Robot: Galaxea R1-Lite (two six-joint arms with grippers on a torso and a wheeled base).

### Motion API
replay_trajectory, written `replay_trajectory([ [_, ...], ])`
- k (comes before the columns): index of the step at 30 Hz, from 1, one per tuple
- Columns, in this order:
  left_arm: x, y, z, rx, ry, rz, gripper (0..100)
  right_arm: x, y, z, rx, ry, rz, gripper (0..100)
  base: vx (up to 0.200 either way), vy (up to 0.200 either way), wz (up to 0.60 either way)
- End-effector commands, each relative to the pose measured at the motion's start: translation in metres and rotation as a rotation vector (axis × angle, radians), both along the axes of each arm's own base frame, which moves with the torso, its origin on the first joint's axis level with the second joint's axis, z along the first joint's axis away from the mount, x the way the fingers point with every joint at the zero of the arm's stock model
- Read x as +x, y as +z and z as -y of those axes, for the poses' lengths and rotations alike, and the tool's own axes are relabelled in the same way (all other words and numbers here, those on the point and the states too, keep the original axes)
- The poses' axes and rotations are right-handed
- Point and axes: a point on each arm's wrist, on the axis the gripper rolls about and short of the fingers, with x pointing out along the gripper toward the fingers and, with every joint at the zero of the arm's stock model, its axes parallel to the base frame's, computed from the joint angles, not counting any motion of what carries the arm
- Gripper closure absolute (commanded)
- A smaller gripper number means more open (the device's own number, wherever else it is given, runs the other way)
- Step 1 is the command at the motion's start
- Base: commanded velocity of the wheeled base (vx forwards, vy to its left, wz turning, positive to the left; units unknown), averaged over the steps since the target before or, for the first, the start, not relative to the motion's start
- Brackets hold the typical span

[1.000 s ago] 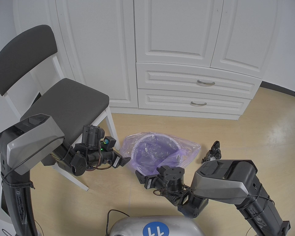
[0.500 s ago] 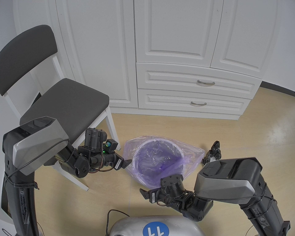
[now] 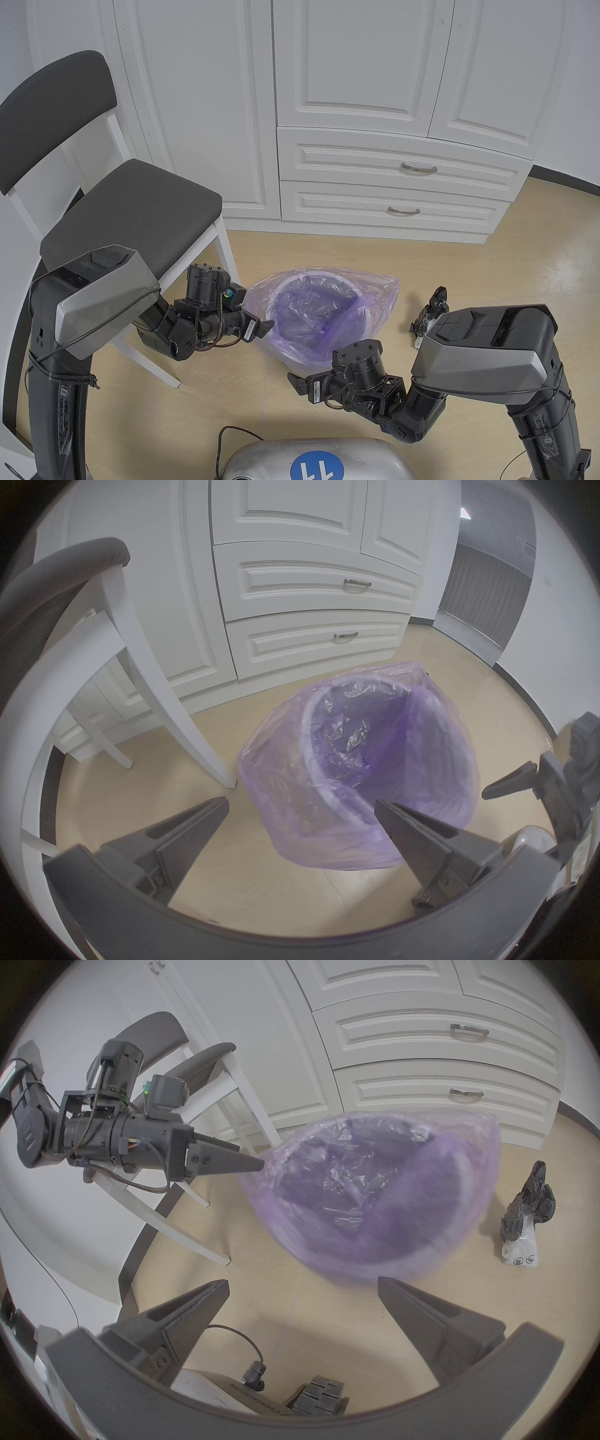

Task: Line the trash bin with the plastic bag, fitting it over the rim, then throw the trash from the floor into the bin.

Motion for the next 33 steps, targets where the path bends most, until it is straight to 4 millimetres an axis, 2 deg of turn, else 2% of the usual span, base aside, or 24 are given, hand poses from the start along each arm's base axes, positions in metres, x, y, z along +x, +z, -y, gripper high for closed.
replay_trajectory([
  [1, -0.001, -0.006, 0.000, 0.008, 0.000, -0.019, 0, 0.001, 0.003, 0.000, 0.014, -0.003, 0.018, 0, 0.000, 0.000, 0.00],
  [4, -0.004, -0.007, -0.001, 0.018, -0.005, -0.031, 0, 0.004, 0.008, 0.003, 0.018, -0.018, 0.031, 0, 0.000, 0.000, 0.00],
  [11, -0.011, -0.010, -0.007, 0.062, -0.019, -0.054, 0, 0.015, 0.036, 0.017, 0.034, -0.051, 0.093, 0, 0.000, 0.000, 0.00],
  [14, -0.016, -0.006, -0.009, 0.084, -0.031, -0.070, 0, 0.020, 0.043, 0.023, 0.040, -0.070, 0.107, 0, 0.000, 0.000, 0.00],
  [23, -0.018, -0.012, -0.019, 0.131, -0.044, -0.123, 0, 0.025, 0.049, 0.029, 0.039, -0.086, 0.121, 0, 0.000, 0.000, 0.00],
  [29, -0.004, -0.025, -0.023, 0.123, -0.022, -0.124, 0, 0.028, 0.048, 0.034, 0.031, -0.098, 0.124, 0, 0.000, 0.000, 0.00],
  [33, -0.001, -0.019, -0.028, 0.115, -0.007, -0.112, 0, 0.030, 0.049, 0.036, 0.029, -0.103, 0.127, 0, 0.000, 0.000, 0.00],
])
